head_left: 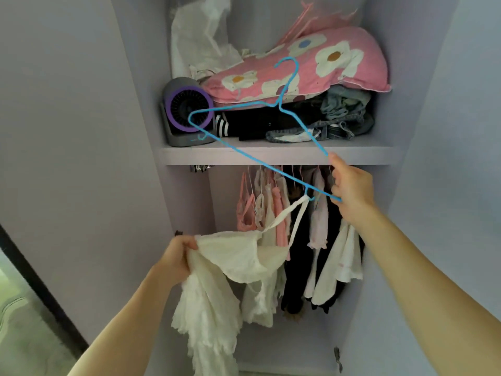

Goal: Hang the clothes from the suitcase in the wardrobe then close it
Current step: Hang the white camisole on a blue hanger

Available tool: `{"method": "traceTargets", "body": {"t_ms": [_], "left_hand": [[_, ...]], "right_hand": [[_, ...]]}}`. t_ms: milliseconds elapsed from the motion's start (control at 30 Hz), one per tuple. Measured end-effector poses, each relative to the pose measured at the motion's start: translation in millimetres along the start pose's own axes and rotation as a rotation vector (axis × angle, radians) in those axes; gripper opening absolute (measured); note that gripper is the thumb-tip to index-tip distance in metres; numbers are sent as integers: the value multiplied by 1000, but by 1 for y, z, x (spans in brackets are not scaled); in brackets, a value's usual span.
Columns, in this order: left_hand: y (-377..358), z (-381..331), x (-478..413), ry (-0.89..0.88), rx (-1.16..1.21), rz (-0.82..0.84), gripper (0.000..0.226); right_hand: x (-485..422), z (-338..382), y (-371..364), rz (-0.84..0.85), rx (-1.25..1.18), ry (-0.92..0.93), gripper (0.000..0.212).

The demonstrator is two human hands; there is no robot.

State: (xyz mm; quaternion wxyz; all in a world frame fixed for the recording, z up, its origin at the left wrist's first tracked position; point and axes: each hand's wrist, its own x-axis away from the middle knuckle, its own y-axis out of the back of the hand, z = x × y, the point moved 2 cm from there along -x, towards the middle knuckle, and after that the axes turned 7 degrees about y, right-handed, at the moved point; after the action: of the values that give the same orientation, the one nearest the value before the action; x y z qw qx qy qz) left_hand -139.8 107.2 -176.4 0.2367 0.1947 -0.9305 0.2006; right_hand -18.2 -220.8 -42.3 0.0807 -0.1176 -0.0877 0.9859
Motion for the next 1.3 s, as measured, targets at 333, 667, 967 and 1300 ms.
{"method": "traceTargets", "body": {"t_ms": [333, 667, 967, 1300], "left_hand": [[-26, 28, 33, 238, -368, 68, 41], [-74, 16, 59, -36, -123, 2, 37], [-110, 38, 64, -10, -232, 156, 42], [-101, 32, 57, -151, -793, -294, 27]], "right_hand": [[38, 35, 15, -75, 174, 131, 43], [35, 36, 64, -30, 59, 32, 68], [21, 37, 91, 19, 32, 20, 61], [11, 19, 91, 54, 54, 17, 41]]}}
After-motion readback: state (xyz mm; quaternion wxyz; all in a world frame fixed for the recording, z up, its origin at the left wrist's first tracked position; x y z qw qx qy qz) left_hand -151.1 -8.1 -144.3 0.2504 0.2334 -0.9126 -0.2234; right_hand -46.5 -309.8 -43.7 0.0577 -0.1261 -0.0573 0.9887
